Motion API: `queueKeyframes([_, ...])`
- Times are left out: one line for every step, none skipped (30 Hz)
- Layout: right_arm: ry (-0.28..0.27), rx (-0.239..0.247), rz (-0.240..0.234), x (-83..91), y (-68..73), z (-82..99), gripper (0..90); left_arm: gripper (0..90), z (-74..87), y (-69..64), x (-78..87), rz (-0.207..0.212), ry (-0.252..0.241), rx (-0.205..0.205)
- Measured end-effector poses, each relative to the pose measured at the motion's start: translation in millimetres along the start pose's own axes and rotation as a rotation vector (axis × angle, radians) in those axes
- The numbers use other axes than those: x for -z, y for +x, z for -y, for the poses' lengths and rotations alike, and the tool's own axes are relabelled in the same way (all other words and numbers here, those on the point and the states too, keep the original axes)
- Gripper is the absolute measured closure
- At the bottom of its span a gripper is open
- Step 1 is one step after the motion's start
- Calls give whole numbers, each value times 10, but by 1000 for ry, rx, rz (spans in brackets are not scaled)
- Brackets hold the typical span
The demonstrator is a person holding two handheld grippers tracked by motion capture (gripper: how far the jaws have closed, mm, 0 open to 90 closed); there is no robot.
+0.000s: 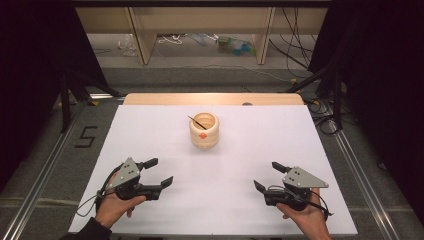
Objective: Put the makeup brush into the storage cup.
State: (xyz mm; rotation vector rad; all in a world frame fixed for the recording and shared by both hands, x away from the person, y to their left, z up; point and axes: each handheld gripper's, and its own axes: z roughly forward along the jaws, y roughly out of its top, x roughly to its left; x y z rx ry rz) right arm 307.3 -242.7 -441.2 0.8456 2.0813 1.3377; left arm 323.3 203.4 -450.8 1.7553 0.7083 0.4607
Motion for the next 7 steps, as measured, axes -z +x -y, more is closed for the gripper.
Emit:
queueKeyframes([5, 2, -2, 4, -1, -3, 181, 189, 1, 0, -1, 0, 0, -1])
queueKeyframes([5, 2, -2, 3, -1, -4, 181, 189, 1, 1, -4, -1, -2, 2])
queueKeyframes([5, 1, -2, 3, -1, -3, 181, 189, 3, -5, -9, -1, -4, 15])
queueKeyframes([-1, -1, 1, -3, 0, 0, 181, 189, -1, 0, -8, -1, -3, 2])
queueKeyframes([-1, -1, 0, -1, -3, 1, 181, 189, 2, -2, -11, -1, -2, 3])
queueKeyframes([6, -13, -7, 3, 2, 1, 181, 189, 4, -2, -16, -4, 0, 1])
queueKeyframes([7, -15, -6, 7, 2, 2, 181, 189, 8, -5, -21, -5, 3, 6])
